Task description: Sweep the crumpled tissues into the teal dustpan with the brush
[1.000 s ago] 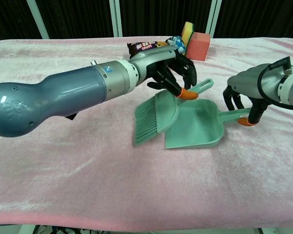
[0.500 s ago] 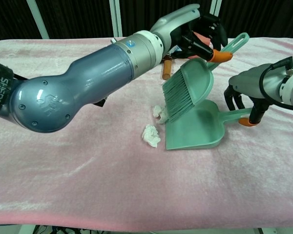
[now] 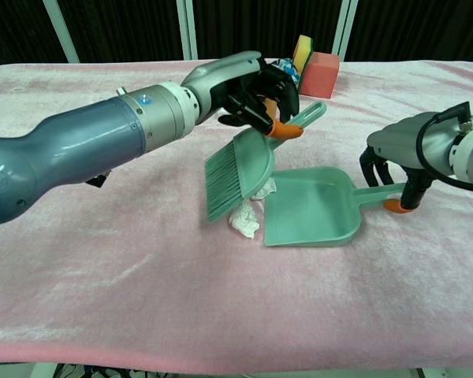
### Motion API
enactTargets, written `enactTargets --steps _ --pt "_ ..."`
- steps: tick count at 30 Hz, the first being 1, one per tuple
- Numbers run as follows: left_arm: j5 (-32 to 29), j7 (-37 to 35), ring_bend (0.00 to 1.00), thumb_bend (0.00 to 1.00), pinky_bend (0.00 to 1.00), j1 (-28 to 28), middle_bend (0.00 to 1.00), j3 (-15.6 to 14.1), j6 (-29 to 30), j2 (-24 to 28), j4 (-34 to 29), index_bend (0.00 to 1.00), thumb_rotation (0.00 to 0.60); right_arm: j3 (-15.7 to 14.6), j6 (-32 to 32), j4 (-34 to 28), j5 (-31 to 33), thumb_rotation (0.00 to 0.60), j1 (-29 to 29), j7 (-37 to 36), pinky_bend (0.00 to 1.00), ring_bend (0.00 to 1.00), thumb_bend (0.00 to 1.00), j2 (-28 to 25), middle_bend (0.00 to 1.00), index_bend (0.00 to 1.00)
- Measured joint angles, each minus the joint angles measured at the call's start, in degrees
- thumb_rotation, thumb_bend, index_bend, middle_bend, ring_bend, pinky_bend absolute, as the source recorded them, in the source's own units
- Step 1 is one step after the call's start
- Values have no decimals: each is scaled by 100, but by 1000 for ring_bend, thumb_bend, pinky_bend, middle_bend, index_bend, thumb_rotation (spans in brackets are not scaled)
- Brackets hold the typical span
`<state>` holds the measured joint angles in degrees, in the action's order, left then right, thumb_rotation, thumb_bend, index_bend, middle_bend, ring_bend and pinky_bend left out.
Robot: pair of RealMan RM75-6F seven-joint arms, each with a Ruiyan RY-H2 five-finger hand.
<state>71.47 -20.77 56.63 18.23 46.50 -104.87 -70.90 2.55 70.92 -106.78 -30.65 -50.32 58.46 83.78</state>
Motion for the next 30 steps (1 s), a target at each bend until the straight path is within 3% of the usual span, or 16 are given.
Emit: enactTargets --steps 12,30 --pt "-38 -24 871 364 994 30 672 -104 -112 -296 217 642 600 5 44 -61 42 600 -22 14 829 723 434 48 626 691" --pt "245 -160 871 363 994 682 665 462 257 -1066 956 635 600 -34 135 -107 -31 600 31 -45 829 723 436 43 626 691"
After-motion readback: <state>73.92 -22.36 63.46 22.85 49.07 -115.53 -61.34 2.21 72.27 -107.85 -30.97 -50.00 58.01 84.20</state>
